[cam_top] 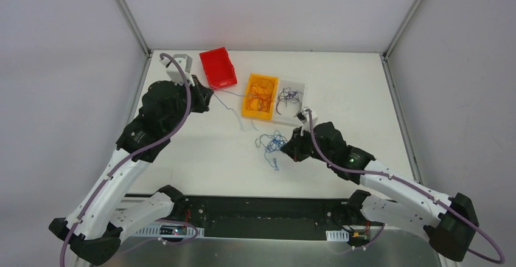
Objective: Untangle the cables
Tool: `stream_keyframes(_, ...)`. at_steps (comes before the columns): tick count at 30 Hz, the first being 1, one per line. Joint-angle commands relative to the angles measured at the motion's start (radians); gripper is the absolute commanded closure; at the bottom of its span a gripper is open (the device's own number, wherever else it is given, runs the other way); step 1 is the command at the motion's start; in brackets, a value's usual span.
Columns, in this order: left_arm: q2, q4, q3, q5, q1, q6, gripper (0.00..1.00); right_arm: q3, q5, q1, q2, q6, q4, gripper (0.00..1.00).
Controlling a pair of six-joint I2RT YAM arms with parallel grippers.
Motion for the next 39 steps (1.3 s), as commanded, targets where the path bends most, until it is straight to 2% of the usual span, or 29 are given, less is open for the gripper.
stream_keyframes(1,-0.030,-0.171,0.048,-0.443,0.016,0.145,1.00,-0.036,0.269,-0.003,-0.130,0.124,-0.178,1.00)
stream_keyframes(7,-0.081,-0.196,0.060,-0.639,0.021,0.242,1.00,-0.008,0.592,-0.024,-0.243,0.263,-0.451,1.00)
stream_keyframes(10,-0.098,-0.191,0.060,-0.577,0.022,0.256,1.00,0.000,0.514,-0.030,-0.257,0.258,-0.472,1.00)
stream_keyframes(14,-0.076,-0.180,0.048,-0.459,0.022,0.235,1.00,-0.005,0.420,-0.030,-0.271,0.243,-0.401,1.00)
stream_keyframes(19,-0.011,-0.140,0.028,-0.331,0.022,0.159,1.00,0.004,0.364,-0.030,-0.265,0.210,-0.353,1.00)
stream_keyframes(28,0.249,-0.045,0.129,-0.313,0.044,0.112,1.00,0.030,0.333,-0.030,-0.239,0.155,-0.320,1.00)
stream_keyframes(39,0.588,0.023,0.382,-0.203,0.200,0.016,1.00,0.070,0.301,-0.030,-0.179,0.110,-0.290,1.00)
